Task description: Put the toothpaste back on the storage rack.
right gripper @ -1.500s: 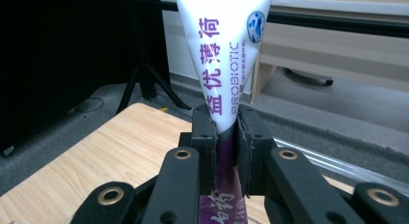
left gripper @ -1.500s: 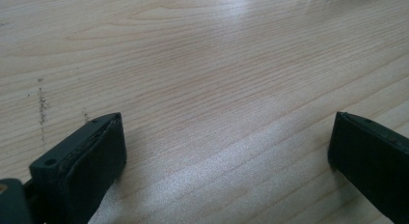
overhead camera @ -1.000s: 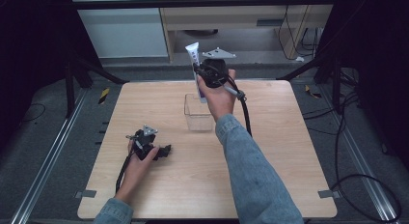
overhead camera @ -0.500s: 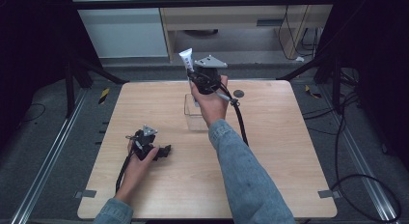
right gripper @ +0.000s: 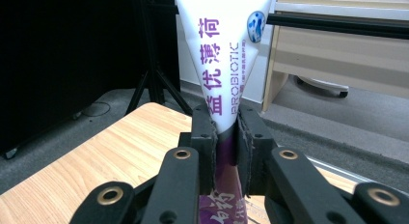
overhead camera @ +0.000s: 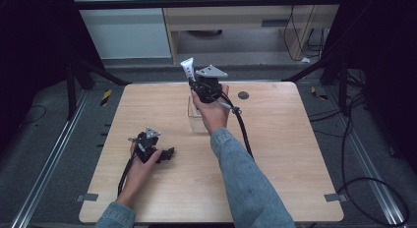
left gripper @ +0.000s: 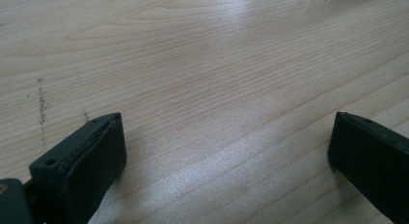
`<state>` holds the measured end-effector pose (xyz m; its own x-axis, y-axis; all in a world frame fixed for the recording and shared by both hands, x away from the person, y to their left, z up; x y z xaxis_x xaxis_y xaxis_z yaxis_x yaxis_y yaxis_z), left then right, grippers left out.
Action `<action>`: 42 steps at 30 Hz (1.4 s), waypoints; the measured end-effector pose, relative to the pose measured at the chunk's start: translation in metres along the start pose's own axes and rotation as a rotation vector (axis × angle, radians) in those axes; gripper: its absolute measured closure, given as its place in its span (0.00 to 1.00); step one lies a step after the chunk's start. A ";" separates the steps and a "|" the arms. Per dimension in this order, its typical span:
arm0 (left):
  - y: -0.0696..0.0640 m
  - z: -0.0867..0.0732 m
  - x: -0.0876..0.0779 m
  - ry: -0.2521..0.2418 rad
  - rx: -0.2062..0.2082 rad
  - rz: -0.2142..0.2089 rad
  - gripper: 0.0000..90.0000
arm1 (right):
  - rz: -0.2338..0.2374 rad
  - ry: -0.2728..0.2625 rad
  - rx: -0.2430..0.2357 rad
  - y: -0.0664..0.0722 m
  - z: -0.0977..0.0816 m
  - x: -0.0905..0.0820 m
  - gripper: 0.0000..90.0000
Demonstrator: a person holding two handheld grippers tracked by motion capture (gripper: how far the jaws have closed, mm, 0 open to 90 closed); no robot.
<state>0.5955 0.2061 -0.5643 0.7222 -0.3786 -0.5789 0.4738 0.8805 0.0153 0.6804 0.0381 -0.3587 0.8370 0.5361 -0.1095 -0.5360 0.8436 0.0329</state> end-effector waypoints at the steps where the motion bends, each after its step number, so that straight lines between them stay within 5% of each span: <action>1: 0.000 0.000 0.000 0.000 0.000 0.000 0.00 | 0.000 0.002 0.000 0.000 -0.002 0.000 0.88; 42: 0.000 0.000 0.000 0.003 -0.001 0.002 0.00 | -0.021 0.141 -0.029 -0.014 -0.054 0.016 0.88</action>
<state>0.5955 0.2062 -0.5643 0.7219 -0.3758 -0.5811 0.4720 0.8815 0.0162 0.6955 0.0327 -0.4147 0.8252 0.5073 -0.2484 -0.5236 0.8520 0.0006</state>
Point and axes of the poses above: each handheld gripper's, and its own axes: x roughly forward along the jaws, z roughly out of its top, y roughly to its left, the point moved 8 cm from there along x, roughly forward along the jaws, and after that the axes turned 9 degrees about -y, right-handed, at the moved point
